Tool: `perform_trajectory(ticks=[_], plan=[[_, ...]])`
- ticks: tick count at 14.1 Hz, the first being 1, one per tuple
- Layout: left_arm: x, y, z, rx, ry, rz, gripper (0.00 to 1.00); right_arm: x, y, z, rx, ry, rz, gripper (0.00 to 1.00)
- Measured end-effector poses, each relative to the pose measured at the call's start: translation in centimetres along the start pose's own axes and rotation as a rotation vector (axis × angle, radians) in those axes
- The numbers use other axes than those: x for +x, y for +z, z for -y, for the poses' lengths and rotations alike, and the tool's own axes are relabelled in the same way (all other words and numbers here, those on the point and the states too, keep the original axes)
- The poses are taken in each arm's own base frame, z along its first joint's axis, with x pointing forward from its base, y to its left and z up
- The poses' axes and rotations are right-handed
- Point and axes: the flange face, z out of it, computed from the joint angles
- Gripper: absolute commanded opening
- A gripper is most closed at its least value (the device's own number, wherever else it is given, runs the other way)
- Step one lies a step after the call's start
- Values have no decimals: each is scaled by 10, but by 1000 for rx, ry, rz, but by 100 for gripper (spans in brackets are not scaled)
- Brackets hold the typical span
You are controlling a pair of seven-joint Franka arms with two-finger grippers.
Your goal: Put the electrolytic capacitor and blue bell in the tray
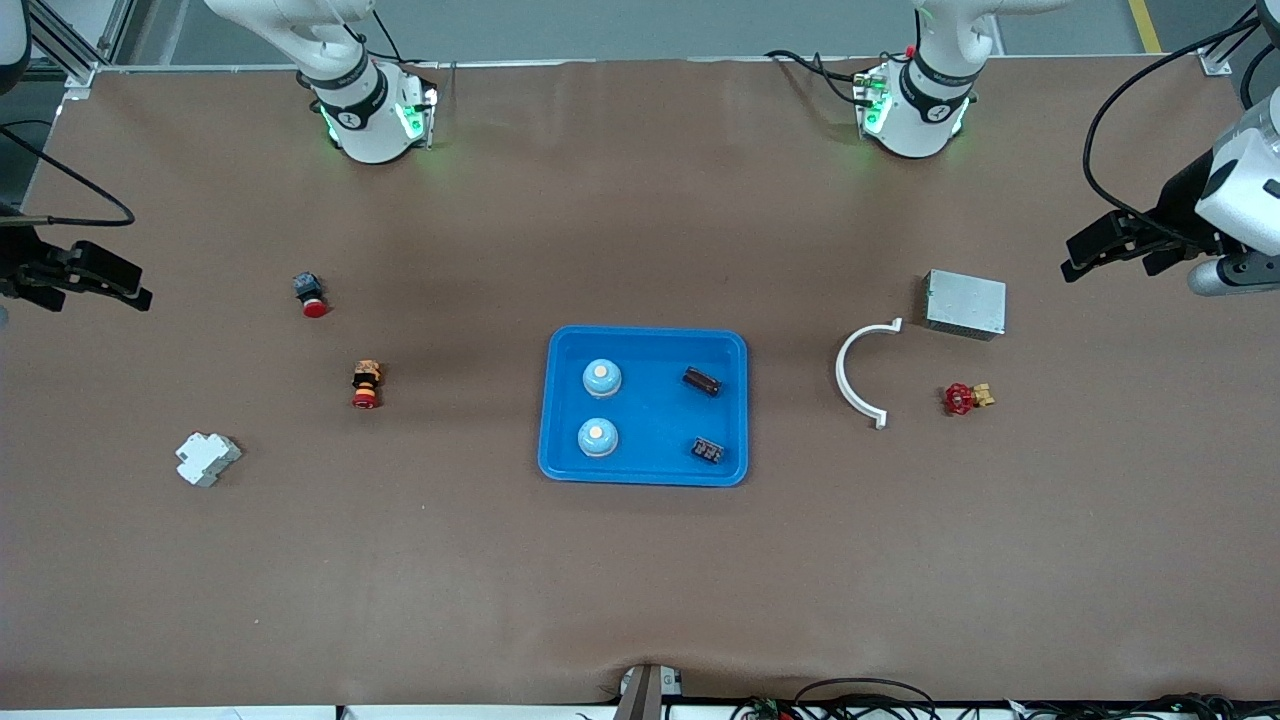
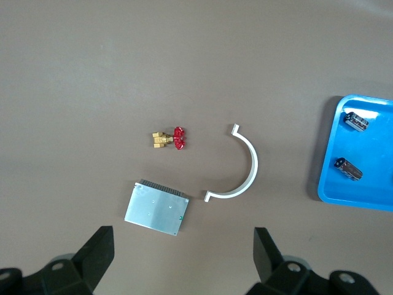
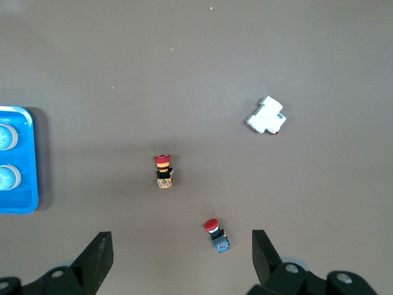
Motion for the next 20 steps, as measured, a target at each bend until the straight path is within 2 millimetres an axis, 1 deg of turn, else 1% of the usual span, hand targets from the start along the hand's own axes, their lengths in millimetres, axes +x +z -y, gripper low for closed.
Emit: perform_trajectory(ticks=[4, 8, 15, 20], plan=[[0, -1, 0, 0, -1, -3, 100, 0, 1, 0, 1, 1, 2, 100], [1, -7, 2, -2, -4, -15, 100, 0, 2, 0, 1, 2, 2, 100], [2, -7, 1, -2, -3, -18, 100, 0, 3, 0, 1, 36, 7, 100], [3, -11, 1, -4, -2, -29, 100, 0, 3, 0, 1, 43, 6, 100]])
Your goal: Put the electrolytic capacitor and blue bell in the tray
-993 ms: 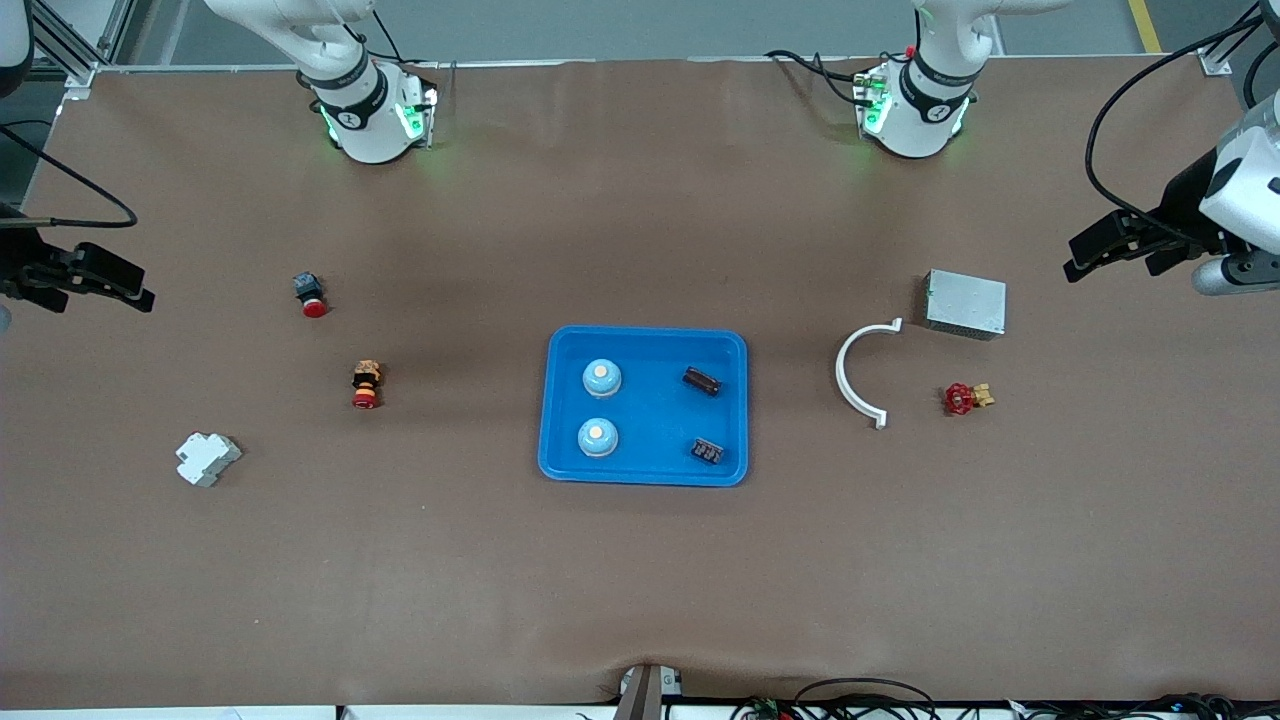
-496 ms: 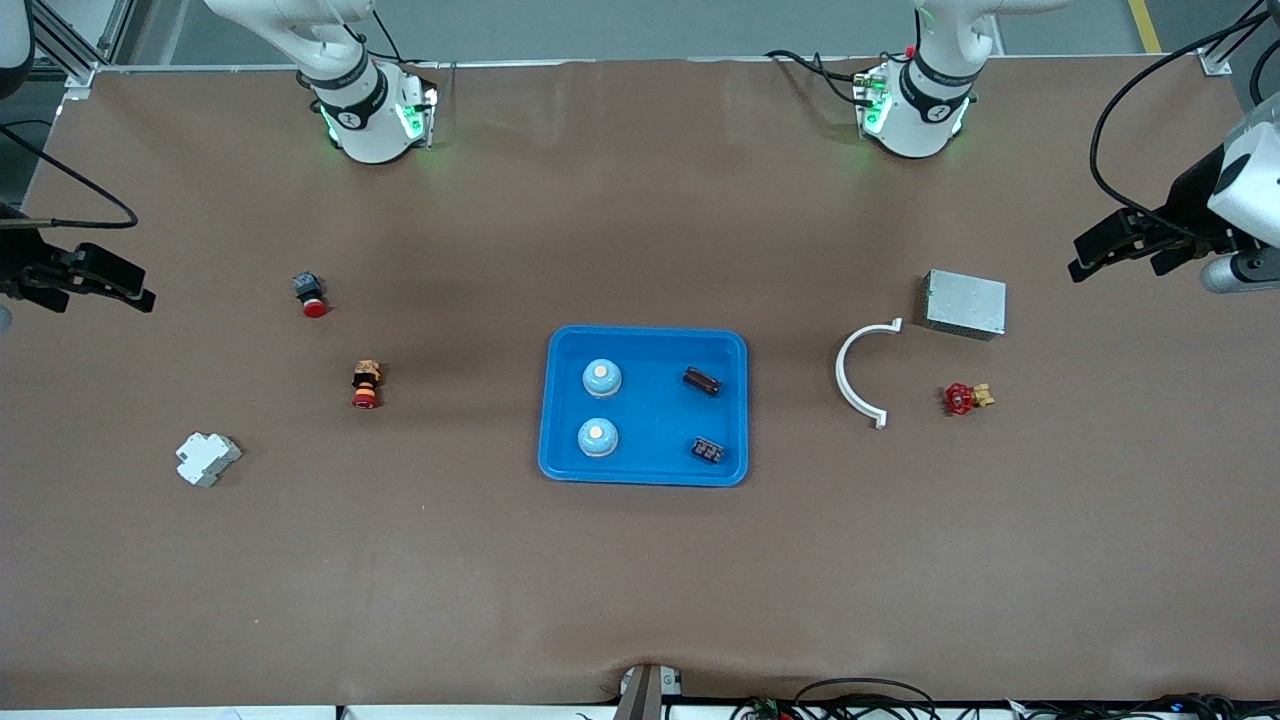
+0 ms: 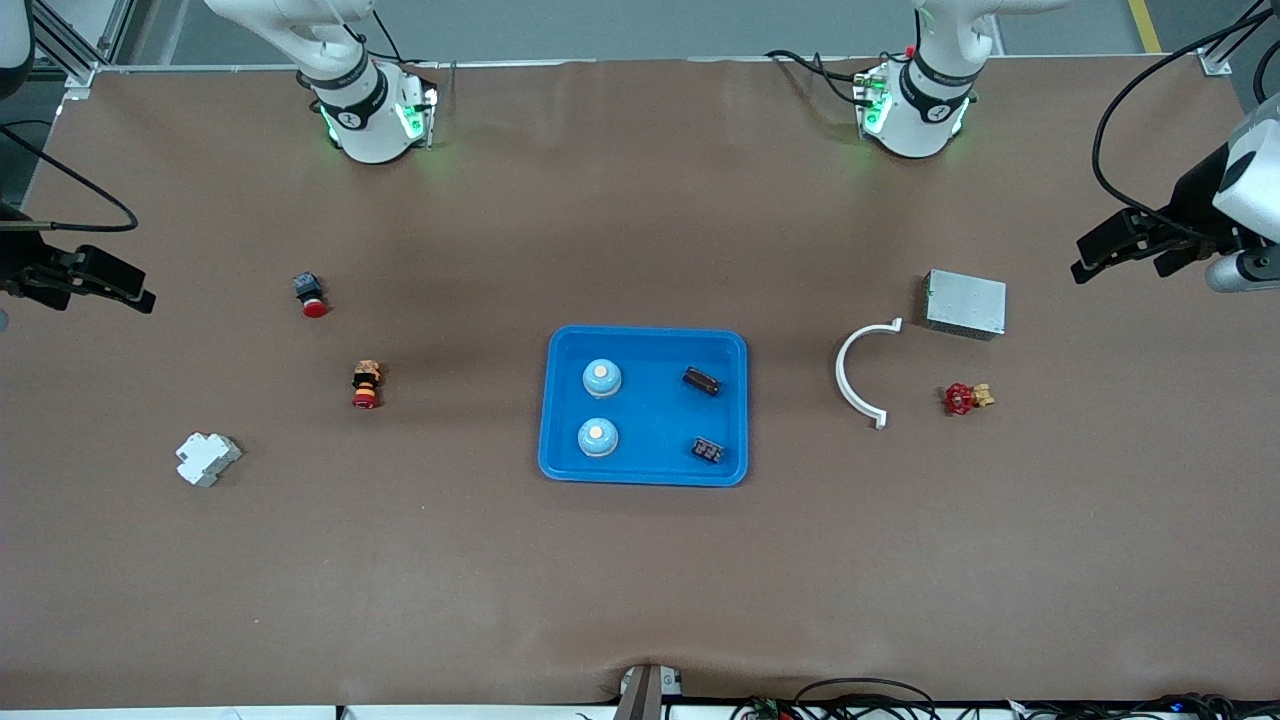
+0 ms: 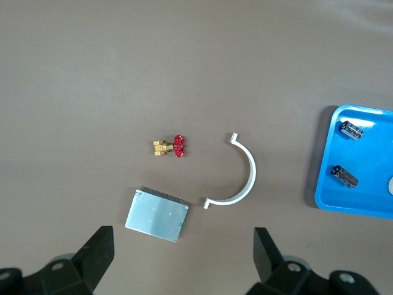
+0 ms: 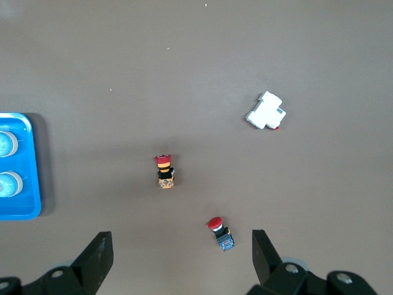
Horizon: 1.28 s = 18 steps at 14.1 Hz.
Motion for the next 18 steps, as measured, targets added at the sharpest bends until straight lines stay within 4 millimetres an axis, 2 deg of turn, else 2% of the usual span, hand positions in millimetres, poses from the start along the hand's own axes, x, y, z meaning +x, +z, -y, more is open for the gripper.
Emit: perform_trajectory(ticks=[6, 18], plan=[[5, 8, -1, 1, 22, 14, 100, 0, 0, 0, 0, 1, -2, 100], [6, 2, -2, 0, 25, 2, 100, 0, 1, -3, 0, 6, -1, 100]])
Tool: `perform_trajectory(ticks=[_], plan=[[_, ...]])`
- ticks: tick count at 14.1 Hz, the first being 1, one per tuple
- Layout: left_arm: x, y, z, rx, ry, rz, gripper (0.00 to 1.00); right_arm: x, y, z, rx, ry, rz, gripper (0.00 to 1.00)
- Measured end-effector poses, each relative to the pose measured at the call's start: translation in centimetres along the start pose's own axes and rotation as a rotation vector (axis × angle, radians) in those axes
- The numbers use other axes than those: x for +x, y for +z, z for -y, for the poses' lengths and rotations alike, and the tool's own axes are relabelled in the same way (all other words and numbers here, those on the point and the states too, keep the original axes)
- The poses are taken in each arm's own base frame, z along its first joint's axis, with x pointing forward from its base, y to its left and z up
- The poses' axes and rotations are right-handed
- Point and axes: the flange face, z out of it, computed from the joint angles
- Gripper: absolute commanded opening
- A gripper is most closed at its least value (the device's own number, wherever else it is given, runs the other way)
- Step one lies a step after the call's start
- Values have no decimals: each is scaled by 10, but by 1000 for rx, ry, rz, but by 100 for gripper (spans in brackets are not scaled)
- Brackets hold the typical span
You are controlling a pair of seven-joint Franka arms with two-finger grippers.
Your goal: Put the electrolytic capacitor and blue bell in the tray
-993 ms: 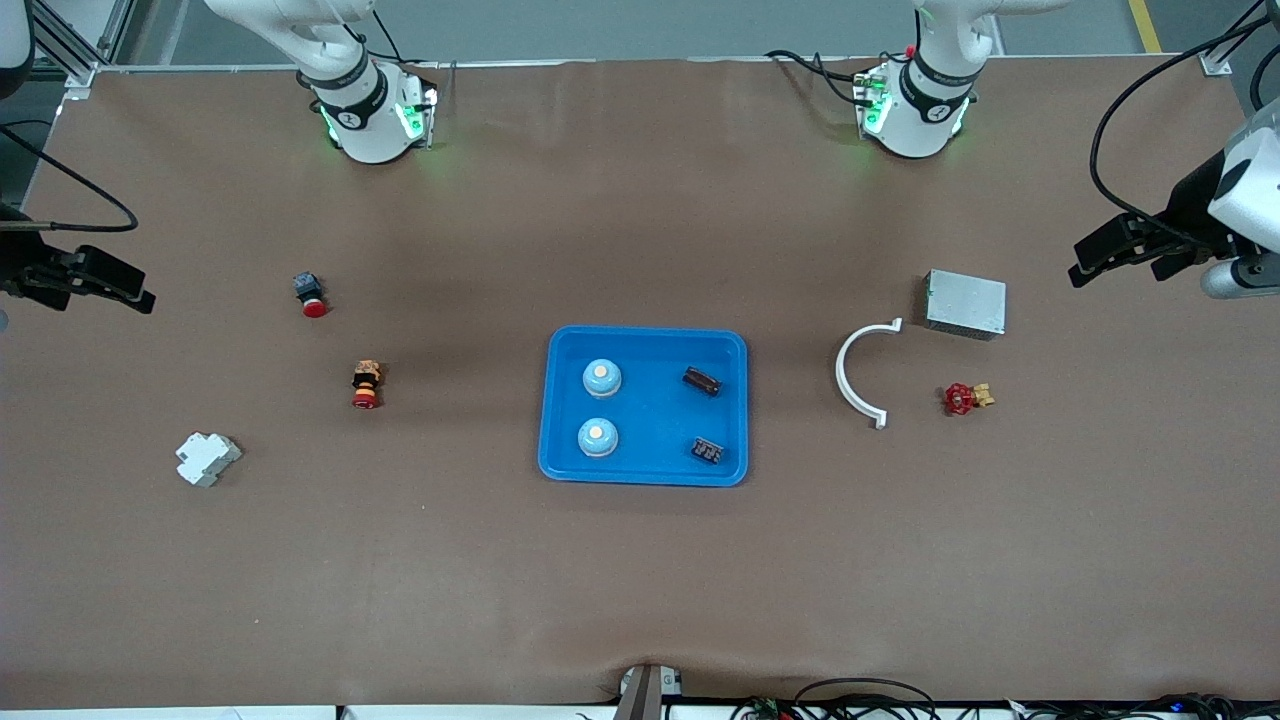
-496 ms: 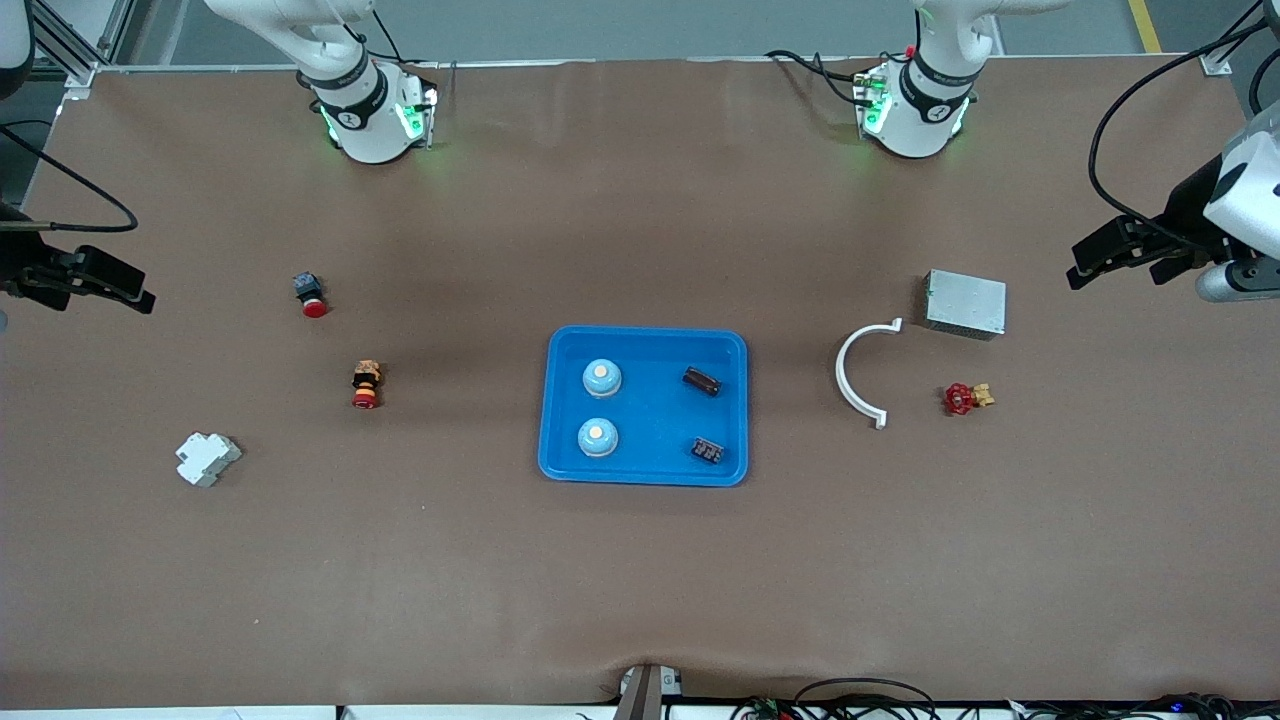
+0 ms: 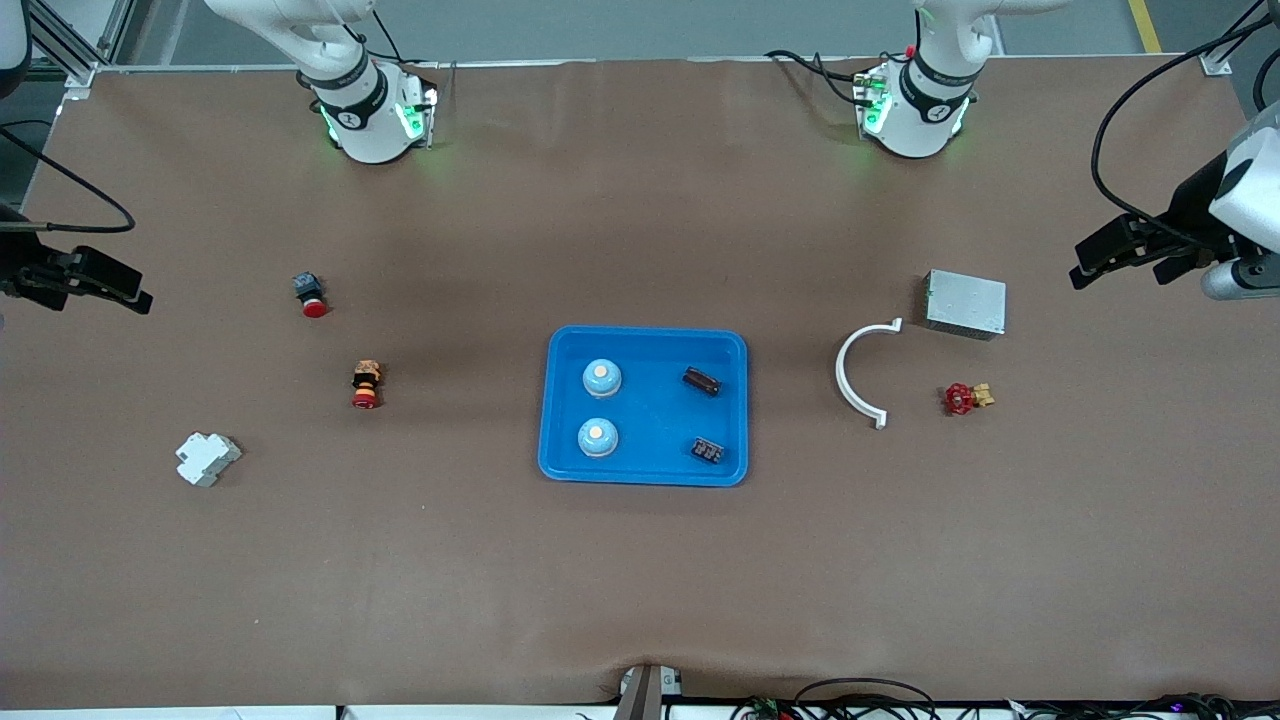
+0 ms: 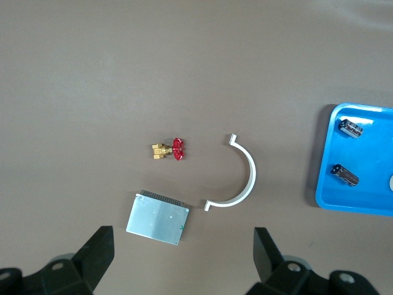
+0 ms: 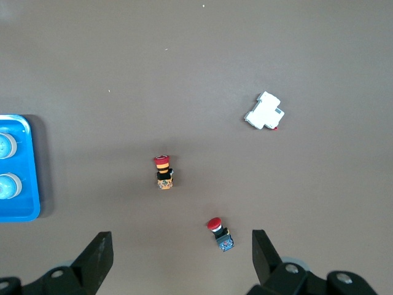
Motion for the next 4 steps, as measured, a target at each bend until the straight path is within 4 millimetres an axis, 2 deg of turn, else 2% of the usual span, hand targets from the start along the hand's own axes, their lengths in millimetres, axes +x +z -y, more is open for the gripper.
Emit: perform_trajectory(ticks=[4], plan=[[1, 2, 0, 0, 0, 4, 100, 1, 0, 0, 0, 0, -5, 100]])
